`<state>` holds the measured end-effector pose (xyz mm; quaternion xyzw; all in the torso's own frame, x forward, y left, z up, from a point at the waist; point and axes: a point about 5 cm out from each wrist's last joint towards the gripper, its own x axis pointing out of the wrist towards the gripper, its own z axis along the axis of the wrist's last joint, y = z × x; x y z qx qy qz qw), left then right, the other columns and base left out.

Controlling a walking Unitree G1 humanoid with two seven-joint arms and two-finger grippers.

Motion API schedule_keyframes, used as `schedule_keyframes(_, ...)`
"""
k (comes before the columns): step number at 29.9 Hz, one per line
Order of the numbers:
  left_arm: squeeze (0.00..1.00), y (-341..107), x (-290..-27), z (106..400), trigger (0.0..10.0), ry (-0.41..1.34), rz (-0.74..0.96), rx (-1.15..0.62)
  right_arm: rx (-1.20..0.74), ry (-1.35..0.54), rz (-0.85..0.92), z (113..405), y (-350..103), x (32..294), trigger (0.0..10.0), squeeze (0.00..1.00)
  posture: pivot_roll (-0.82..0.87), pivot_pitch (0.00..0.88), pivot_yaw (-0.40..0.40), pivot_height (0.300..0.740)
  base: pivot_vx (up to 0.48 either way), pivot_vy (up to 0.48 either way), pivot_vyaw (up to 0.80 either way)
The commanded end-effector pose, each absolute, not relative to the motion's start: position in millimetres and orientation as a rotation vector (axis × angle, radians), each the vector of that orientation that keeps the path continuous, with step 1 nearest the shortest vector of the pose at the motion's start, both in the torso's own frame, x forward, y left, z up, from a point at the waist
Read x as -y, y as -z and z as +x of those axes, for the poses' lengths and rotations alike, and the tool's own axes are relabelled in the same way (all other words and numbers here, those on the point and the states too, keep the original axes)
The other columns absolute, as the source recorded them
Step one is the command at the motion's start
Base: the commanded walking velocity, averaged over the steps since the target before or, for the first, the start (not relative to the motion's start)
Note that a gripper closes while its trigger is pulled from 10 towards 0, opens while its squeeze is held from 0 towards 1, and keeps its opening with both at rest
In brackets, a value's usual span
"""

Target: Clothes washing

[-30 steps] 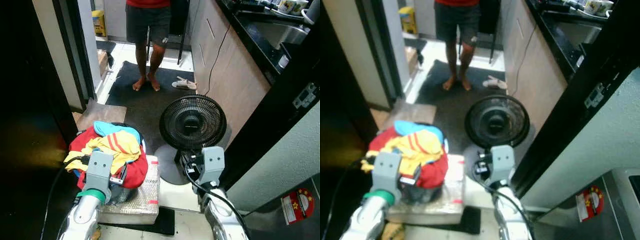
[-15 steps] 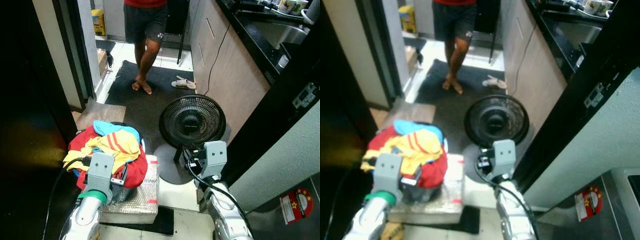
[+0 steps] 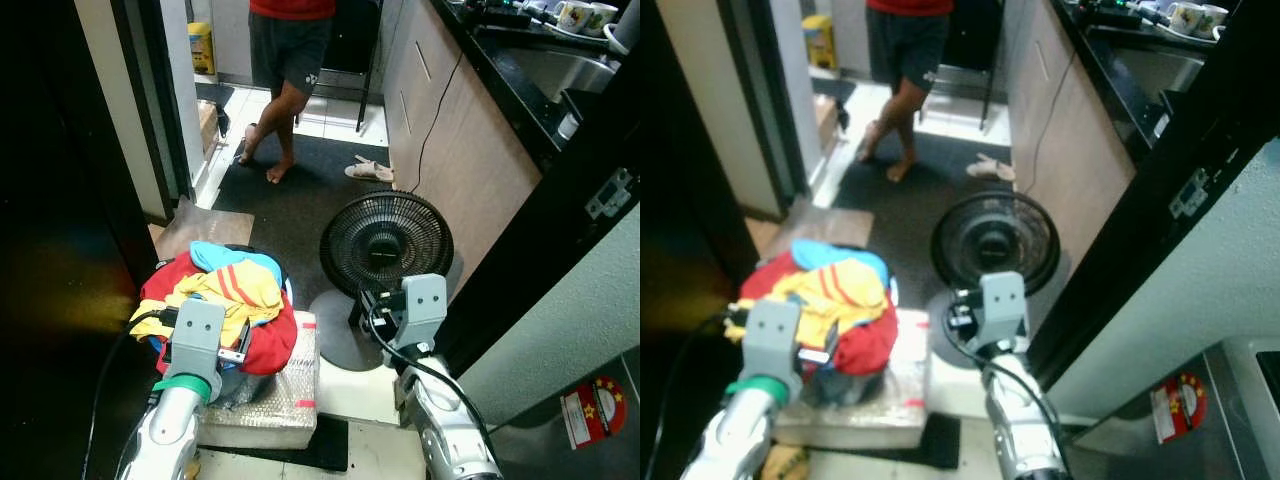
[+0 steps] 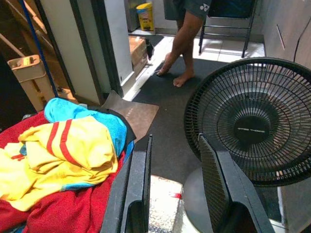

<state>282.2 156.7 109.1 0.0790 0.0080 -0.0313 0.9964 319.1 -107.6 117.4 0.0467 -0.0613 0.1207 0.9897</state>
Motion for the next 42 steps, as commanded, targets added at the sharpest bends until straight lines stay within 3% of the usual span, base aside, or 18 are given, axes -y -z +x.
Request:
schedule_keyframes(1,0.0,-101,-155,283,10.0,0.07,0.153,-0.043,0.119,-0.229,0.097,316,-115,108,10.0,0.0,0.05,0.053,-0.06,0.74,0.0,0.0,0.0)
schedule_keyframes(19,0.0,-108,-148,299,10.0,0.102,0.158,-0.023,0.135,-0.184,0.094,318,-115,111,10.0,0.0,0.05,0.034,-0.014,0.74,0.0,0.0,0.0)
schedule_keyframes(42,0.0,-104,-150,294,10.0,0.083,0.158,-0.028,0.125,-0.223,0.067,321,-114,103,10.0,0.0,0.08,0.027,-0.034,0.74,0.0,0.0,0.0)
